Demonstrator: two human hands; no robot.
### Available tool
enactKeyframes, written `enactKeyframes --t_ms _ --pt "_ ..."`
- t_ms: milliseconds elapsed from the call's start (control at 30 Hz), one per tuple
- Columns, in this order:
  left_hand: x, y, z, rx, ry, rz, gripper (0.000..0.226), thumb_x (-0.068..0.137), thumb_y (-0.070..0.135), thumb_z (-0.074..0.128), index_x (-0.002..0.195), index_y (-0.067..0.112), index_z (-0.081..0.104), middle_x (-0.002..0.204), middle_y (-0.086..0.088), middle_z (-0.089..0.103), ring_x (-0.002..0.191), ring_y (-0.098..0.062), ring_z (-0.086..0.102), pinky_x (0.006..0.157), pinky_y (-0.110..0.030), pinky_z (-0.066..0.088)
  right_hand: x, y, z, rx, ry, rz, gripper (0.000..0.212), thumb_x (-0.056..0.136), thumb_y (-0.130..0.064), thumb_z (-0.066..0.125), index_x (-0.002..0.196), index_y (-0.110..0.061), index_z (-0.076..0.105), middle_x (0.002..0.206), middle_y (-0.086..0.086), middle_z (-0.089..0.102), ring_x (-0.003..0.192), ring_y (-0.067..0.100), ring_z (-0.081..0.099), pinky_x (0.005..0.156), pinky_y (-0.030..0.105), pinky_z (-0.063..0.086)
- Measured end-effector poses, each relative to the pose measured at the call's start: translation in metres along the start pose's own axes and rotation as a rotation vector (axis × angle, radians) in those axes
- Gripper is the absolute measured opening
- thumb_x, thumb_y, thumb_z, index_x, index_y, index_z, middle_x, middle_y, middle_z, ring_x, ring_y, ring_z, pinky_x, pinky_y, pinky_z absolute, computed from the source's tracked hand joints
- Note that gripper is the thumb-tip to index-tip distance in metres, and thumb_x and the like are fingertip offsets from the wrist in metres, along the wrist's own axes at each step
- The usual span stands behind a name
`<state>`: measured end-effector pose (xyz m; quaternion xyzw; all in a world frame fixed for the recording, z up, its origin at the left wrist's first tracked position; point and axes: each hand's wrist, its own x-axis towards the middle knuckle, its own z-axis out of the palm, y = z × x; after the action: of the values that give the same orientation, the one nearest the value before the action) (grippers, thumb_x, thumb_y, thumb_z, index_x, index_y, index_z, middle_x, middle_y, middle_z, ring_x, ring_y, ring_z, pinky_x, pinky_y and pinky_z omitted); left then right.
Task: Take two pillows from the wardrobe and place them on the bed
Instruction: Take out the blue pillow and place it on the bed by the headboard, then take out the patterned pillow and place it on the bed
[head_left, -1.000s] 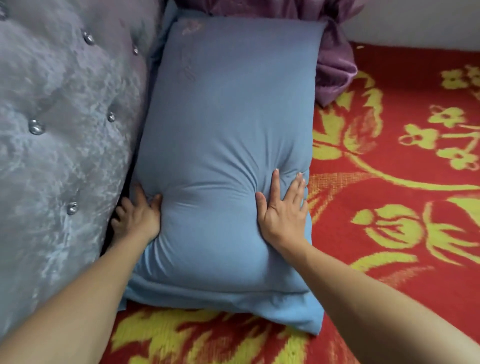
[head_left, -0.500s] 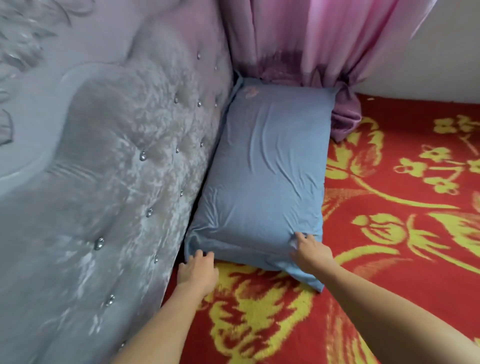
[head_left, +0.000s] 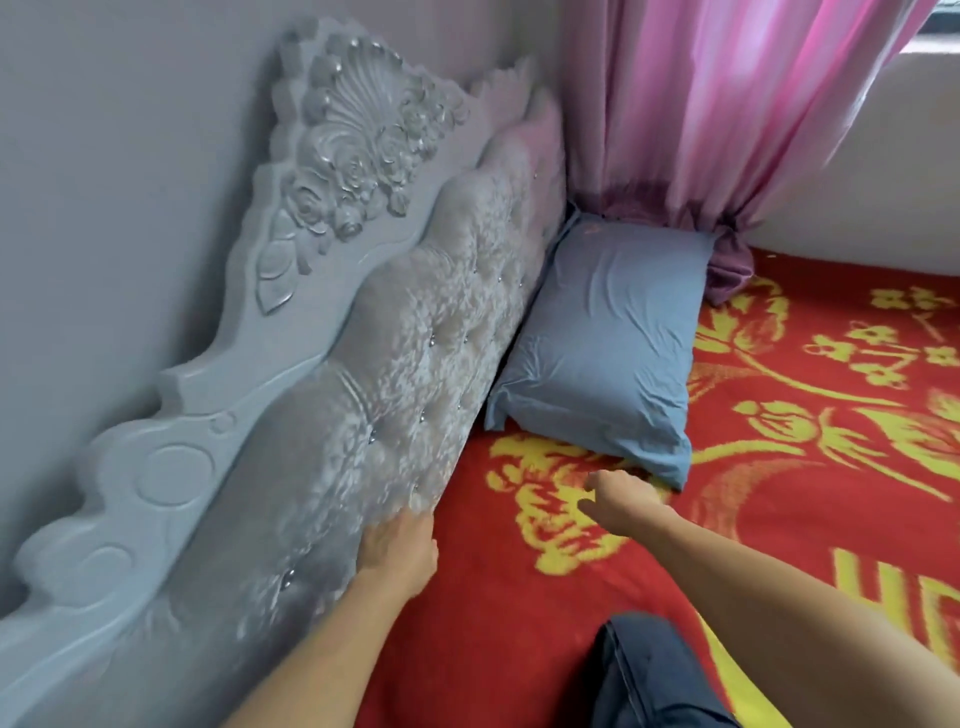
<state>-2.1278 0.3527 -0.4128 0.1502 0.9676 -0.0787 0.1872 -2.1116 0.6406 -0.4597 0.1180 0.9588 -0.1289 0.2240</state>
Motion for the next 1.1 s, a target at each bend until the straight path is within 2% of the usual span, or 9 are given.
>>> enactKeyframes --t_ms 167,367,500,667,800,1000,1100 --pt "-0.072 -0.028 0.020 -0.075 -0.072 -0.063 0.029 0.093 0.028 0.041 0.114 0.017 0.058 0.116 -0.008 0.064 0.106 -0.030 0.062 0.088 -0.040 0.048 -0.060 -0.026 0.005 -0.048 -0.016 -0.045 0.037 0.088 -0.040 0.052 0.118 -0.020 0.060 0.117 0.007 0.065 0.103 0.029 0.061 0.077 0.036 0.050" --pt "-0.128 -0.017 0.071 -0.205 -0.163 -0.101 0.028 0.093 0.032 0.041 0.111 0.017 0.057 0.111 -0.005 0.065 0.098 -0.025 0.063 0.079 -0.036 0.048 -0.115 -0.018 0.031 -0.148 -0.023 -0.121 0.035 0.088 -0.037 0.050 0.117 -0.022 0.061 0.115 0.004 0.066 0.102 0.027 0.062 0.076 0.035 0.050" --pt "-0.167 0.012 0.098 -0.279 -0.181 -0.127 0.029 0.092 0.033 0.041 0.112 0.019 0.056 0.113 -0.004 0.064 0.099 -0.025 0.061 0.081 -0.037 0.047 -0.151 -0.008 0.048 -0.175 -0.054 -0.147 0.029 0.086 -0.036 0.053 0.109 -0.021 0.062 0.107 0.002 0.066 0.095 0.025 0.063 0.066 0.032 0.044" --pt "-0.237 0.051 0.119 -0.321 -0.193 -0.188 0.033 0.093 0.034 0.043 0.121 0.020 0.054 0.118 -0.003 0.062 0.102 -0.024 0.060 0.082 -0.035 0.047 -0.212 0.004 0.064 -0.178 -0.034 -0.217 0.032 0.089 -0.037 0.050 0.112 -0.019 0.061 0.108 0.003 0.066 0.094 0.024 0.063 0.072 0.034 0.051" --pt "-0.307 0.087 0.130 -0.319 -0.139 -0.212 0.027 0.092 0.032 0.041 0.110 0.017 0.055 0.114 -0.006 0.063 0.100 -0.028 0.061 0.077 -0.036 0.045 -0.278 0.029 0.081 -0.202 -0.011 -0.284 0.032 0.090 -0.036 0.051 0.116 -0.019 0.060 0.111 0.005 0.066 0.098 0.026 0.062 0.077 0.037 0.052" --pt "-0.432 0.148 0.161 -0.298 -0.185 -0.231 0.032 0.091 0.034 0.045 0.118 0.018 0.053 0.123 -0.007 0.060 0.111 -0.029 0.058 0.086 -0.038 0.047 -0.388 0.079 0.105 -0.260 -0.005 -0.374 0.034 0.089 -0.039 0.052 0.116 -0.018 0.061 0.111 0.006 0.066 0.097 0.028 0.063 0.076 0.039 0.054" --pt "-0.490 0.171 0.175 -0.323 -0.214 -0.238 0.037 0.091 0.037 0.047 0.122 0.019 0.053 0.124 -0.005 0.060 0.112 -0.028 0.057 0.089 -0.037 0.046 -0.434 0.095 0.108 -0.297 -0.026 -0.384 0.033 0.089 -0.036 0.052 0.115 -0.018 0.061 0.109 0.005 0.067 0.093 0.026 0.063 0.067 0.034 0.052"
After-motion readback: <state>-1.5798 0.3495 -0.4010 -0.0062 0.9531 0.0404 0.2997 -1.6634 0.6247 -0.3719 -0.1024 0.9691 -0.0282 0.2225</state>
